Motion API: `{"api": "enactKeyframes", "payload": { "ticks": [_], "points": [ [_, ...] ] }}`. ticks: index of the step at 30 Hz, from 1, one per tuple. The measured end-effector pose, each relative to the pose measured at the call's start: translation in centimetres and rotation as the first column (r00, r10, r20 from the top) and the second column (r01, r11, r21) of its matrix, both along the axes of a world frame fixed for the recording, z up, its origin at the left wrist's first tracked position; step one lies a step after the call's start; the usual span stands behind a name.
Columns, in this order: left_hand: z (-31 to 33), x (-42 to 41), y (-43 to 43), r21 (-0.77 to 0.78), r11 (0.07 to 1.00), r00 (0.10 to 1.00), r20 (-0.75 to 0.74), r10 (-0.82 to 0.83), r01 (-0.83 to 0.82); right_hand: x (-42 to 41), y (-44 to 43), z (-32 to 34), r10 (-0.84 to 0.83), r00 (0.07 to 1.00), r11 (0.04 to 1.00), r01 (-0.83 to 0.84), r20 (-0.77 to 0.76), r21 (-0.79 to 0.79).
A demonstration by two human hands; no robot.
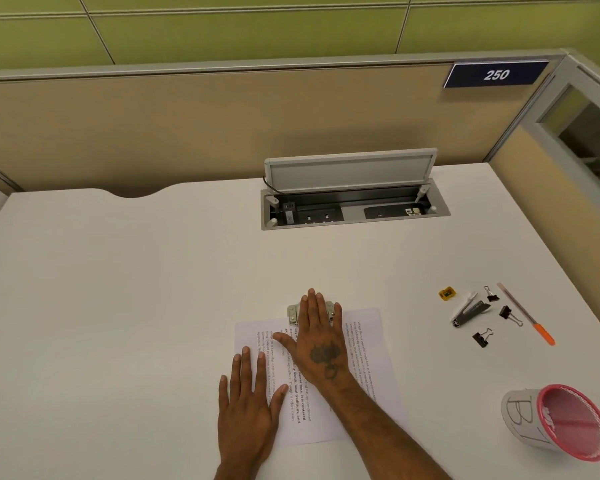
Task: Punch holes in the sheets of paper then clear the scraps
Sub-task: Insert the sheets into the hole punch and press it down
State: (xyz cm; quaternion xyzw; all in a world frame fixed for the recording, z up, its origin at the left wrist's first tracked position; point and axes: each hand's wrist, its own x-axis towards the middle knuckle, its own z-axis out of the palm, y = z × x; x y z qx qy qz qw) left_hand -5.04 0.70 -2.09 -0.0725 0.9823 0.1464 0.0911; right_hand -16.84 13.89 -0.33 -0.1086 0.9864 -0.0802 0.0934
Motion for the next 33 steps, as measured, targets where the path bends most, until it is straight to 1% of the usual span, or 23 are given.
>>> {"api": "enactKeyframes", "payload": {
  "ticks": [4, 8, 11, 13, 15, 17, 20, 22, 23, 26, 28, 30, 33],
  "points": [
    [0.0, 0.1, 0.0, 0.0, 1.0, 1.0, -0.006, 0.006, -0.006, 0.7, 0.1, 0.4, -0.014, 0.999, 0.999, 0.012, -0.043, -0.032],
    [-0.1, 0.3, 0.0, 0.001, 1.0, 0.999, -0.03, 0.016, -0.016, 1.6, 0.9, 1.2, -0.095, 0.992, 0.986, 0.082, -0.086, -0.144],
    [-0.4, 0.4, 0.0, 0.003, 1.0, 0.999, -0.034, 0.026, -0.026, 3.2, 3.0, 1.7, -0.258, 0.96, 0.953, 0.233, -0.113, -0.193],
    [-0.3, 0.5, 0.0, 0.038, 0.999, 0.998, -0.048, 0.039, -0.037, 4.5, 5.2, 1.9, -0.408, 0.905, 0.901, 0.377, -0.123, -0.216],
    [-0.2, 0.7, 0.0, 0.084, 0.996, 0.997, -0.066, 0.049, -0.044, 6.0, 7.4, 1.8, -0.515, 0.854, 0.846, 0.493, -0.072, -0.204],
    [0.2, 0.7, -0.1, 0.117, 0.991, 0.995, -0.073, 0.068, -0.059, 7.4, 9.4, 1.7, -0.58, 0.815, 0.8, 0.567, -0.009, -0.197],
    [1.5, 0.8, 0.3, 0.13, 0.979, 0.978, -0.113, 0.175, -0.16, 9.1, 11.2, 1.5, -0.635, 0.771, 0.747, 0.629, 0.051, -0.216],
    [2.4, 0.9, 1.1, 0.153, 0.94, 0.937, -0.129, 0.324, -0.304, 9.9, 11.7, 1.5, -0.628, 0.776, 0.757, 0.627, 0.061, -0.184],
    [2.8, 1.1, 1.6, 0.17, 0.905, 0.903, -0.119, 0.413, -0.391, 10.1, 11.8, 1.5, -0.623, 0.779, 0.763, 0.624, 0.064, -0.171],
    [3.9, 1.6, 3.3, 0.208, 0.779, 0.796, -0.004, 0.606, -0.592, 10.3, 11.5, 2.0, -0.639, 0.762, 0.746, 0.647, 0.104, -0.156],
    [4.3, 2.2, 4.3, 0.226, 0.71, 0.74, 0.085, 0.668, -0.667, 10.3, 11.3, 2.4, -0.658, 0.739, 0.726, 0.673, 0.142, -0.142],
    [4.5, 2.9, 5.1, 0.236, 0.66, 0.697, 0.14, 0.704, -0.714, 10.4, 11.0, 2.7, -0.665, 0.727, 0.717, 0.686, 0.171, -0.128],
    [4.5, 3.7, 5.8, 0.228, 0.641, 0.676, 0.133, 0.725, -0.733, 10.4, 10.7, 3.0, -0.666, 0.72, 0.711, 0.692, 0.194, -0.127]
  ]
}}
